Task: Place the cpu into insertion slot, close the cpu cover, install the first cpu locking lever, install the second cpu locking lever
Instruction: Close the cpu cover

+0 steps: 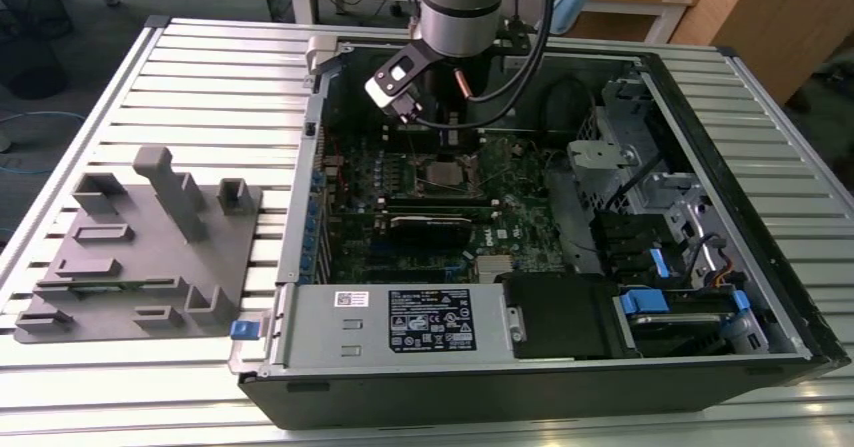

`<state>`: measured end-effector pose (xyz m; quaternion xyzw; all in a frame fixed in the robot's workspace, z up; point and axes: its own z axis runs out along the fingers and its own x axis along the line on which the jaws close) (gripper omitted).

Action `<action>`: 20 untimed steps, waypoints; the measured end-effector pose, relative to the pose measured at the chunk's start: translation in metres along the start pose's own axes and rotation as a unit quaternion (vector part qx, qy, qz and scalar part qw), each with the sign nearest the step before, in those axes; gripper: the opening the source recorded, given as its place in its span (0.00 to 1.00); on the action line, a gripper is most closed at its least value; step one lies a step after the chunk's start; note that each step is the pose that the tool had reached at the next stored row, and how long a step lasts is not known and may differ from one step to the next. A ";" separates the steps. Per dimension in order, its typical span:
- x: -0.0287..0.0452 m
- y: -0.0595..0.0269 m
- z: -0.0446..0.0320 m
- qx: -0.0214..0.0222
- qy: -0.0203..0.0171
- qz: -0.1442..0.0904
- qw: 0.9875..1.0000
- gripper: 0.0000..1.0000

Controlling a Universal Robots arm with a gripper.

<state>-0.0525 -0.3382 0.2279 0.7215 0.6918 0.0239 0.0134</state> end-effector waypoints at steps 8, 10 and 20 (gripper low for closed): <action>0.0002 0.0008 -0.0149 0.000 0.000 0.000 1.000 0.11; 0.0003 0.0011 -0.0204 0.000 0.000 0.000 1.000 0.11; 0.0007 0.0024 -0.0464 0.000 0.000 0.000 1.000 0.11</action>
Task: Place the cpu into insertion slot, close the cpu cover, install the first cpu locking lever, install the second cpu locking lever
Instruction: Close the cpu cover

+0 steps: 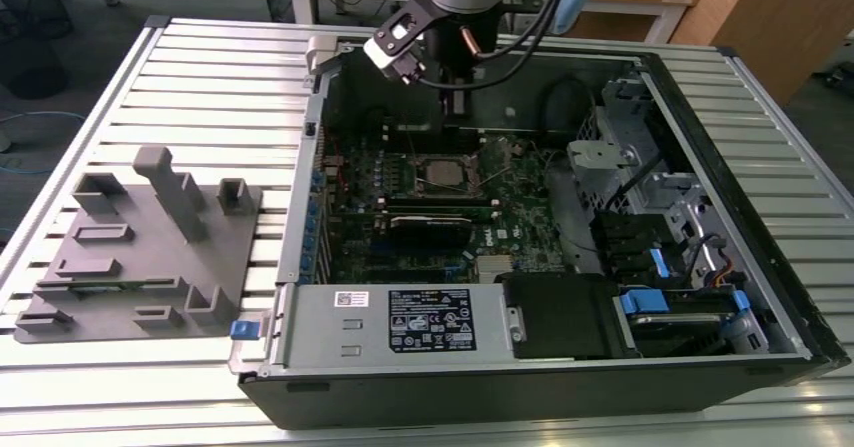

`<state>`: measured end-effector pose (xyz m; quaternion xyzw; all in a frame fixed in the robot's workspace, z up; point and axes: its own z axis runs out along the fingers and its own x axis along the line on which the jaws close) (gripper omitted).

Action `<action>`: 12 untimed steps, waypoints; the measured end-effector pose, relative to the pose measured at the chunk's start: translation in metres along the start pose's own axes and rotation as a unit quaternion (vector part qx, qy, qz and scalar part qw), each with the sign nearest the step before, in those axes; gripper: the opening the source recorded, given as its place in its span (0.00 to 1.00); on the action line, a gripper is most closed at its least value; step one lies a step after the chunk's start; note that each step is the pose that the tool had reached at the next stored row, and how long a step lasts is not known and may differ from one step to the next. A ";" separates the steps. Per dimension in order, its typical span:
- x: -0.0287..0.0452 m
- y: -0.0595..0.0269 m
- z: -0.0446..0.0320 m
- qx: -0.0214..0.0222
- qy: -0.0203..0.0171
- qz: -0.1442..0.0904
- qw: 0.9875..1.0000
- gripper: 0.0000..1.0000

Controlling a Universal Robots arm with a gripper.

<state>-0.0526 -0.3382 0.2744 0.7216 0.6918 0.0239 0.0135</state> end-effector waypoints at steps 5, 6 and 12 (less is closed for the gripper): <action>0.0002 0.0005 -0.0093 0.000 0.000 0.000 1.000 0.11; 0.0002 0.0006 -0.0114 0.000 0.000 0.000 1.000 0.11; 0.0003 0.0009 -0.0172 0.000 0.000 0.000 1.000 0.11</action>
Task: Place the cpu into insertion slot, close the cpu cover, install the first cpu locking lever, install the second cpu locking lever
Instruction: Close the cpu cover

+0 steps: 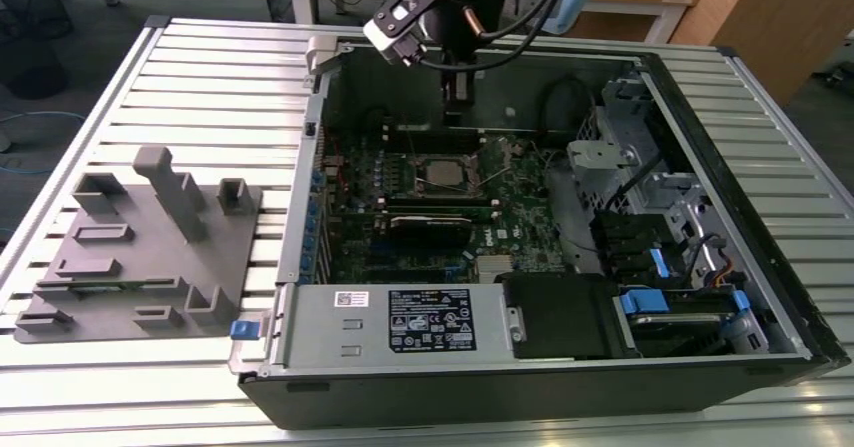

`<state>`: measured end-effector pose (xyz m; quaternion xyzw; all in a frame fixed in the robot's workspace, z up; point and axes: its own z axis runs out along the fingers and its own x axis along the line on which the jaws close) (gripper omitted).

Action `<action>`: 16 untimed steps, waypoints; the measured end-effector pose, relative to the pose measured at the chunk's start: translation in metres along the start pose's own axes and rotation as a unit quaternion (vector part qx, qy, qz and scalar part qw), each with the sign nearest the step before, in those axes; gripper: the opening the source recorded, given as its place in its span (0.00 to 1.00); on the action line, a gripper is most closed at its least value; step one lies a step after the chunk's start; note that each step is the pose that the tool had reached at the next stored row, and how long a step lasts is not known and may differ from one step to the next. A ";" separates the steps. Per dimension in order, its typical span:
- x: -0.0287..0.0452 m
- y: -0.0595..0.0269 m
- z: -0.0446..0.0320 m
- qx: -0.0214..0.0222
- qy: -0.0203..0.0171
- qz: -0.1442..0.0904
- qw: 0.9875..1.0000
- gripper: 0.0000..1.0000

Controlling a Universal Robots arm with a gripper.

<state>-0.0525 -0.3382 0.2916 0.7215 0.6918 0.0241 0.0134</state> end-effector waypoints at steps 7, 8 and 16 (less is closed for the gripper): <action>0.0000 0.0014 -0.0006 0.000 0.000 0.000 1.000 0.11; 0.0001 0.0019 -0.0005 0.000 0.000 0.000 1.000 0.11; 0.0002 0.0055 -0.0003 0.000 0.000 0.000 1.000 0.11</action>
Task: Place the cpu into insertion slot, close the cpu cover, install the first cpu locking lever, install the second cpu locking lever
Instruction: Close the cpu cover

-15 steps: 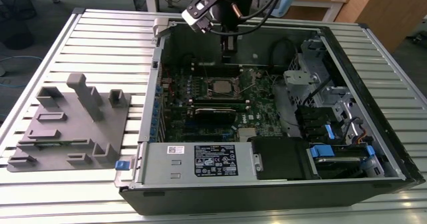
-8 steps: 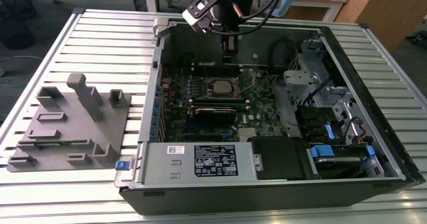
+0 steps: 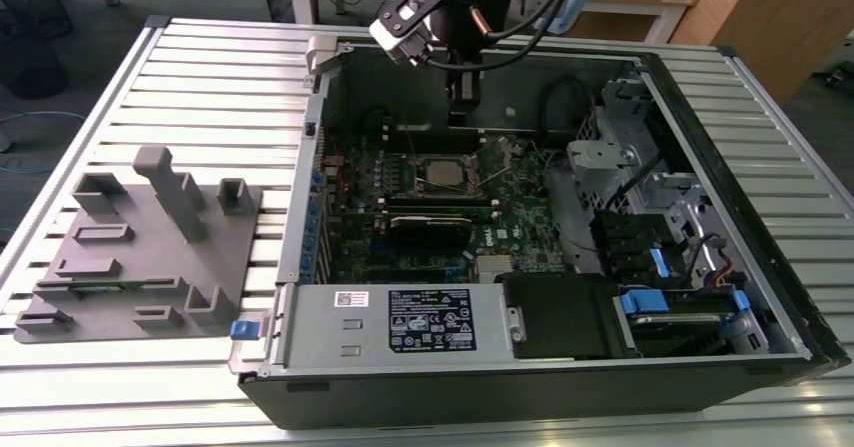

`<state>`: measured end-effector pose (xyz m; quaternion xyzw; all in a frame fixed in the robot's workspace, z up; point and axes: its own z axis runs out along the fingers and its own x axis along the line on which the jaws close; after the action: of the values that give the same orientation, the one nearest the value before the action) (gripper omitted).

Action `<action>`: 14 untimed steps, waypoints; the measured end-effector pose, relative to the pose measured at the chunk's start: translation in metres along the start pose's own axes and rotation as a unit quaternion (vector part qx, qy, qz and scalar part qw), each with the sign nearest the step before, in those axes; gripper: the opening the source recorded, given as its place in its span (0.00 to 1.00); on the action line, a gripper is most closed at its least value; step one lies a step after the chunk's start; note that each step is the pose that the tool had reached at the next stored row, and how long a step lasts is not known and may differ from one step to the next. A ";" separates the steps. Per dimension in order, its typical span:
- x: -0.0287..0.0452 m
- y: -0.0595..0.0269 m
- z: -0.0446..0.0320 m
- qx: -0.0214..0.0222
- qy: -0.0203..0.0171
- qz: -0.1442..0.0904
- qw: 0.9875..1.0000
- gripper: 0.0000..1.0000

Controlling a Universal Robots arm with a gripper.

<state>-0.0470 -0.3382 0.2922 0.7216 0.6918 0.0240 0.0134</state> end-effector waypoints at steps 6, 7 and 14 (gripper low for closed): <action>0.0001 0.0008 0.0001 0.000 0.000 0.000 1.000 0.11; 0.0001 0.0010 0.0000 0.000 0.000 0.000 1.000 0.11; 0.0001 0.0014 0.0001 0.000 0.000 0.000 1.000 0.11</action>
<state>-0.0456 -0.3382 0.2922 0.7215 0.6918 0.0240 0.0134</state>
